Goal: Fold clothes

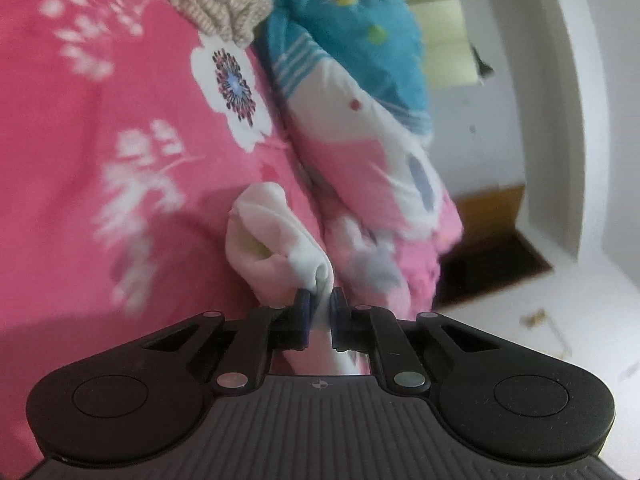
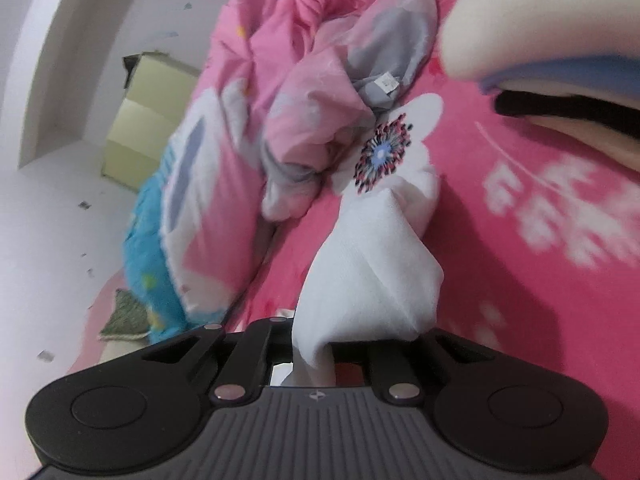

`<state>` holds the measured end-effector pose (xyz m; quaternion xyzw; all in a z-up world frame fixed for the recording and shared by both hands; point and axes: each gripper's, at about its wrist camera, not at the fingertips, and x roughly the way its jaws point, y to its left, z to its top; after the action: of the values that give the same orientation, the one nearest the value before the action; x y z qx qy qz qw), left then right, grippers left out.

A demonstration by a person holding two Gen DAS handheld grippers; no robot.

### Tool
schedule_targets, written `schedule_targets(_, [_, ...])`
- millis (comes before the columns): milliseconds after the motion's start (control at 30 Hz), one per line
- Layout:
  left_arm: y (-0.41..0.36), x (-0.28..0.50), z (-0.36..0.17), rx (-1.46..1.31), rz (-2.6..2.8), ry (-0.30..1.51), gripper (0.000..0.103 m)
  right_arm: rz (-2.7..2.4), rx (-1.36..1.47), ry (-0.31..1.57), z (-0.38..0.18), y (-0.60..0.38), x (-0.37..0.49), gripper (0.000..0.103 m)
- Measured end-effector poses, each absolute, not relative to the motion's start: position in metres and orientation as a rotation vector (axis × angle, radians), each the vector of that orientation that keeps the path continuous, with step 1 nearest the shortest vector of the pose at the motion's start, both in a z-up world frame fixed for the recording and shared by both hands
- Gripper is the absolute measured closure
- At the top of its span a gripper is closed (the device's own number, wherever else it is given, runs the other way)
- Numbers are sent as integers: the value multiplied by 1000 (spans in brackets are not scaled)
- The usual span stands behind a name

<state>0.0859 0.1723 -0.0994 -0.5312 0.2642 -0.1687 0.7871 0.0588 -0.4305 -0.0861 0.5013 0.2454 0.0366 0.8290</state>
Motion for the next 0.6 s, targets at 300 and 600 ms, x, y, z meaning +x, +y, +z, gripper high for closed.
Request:
schedule_targets(300, [214, -22, -137, -1101, -231, 618, 69, -28, 1022, 736, -139, -456, -54, 77])
schedule_targets(600, [192, -4, -106, -692, -234, 546, 68, -81, 929, 649, -98, -463, -66, 68])
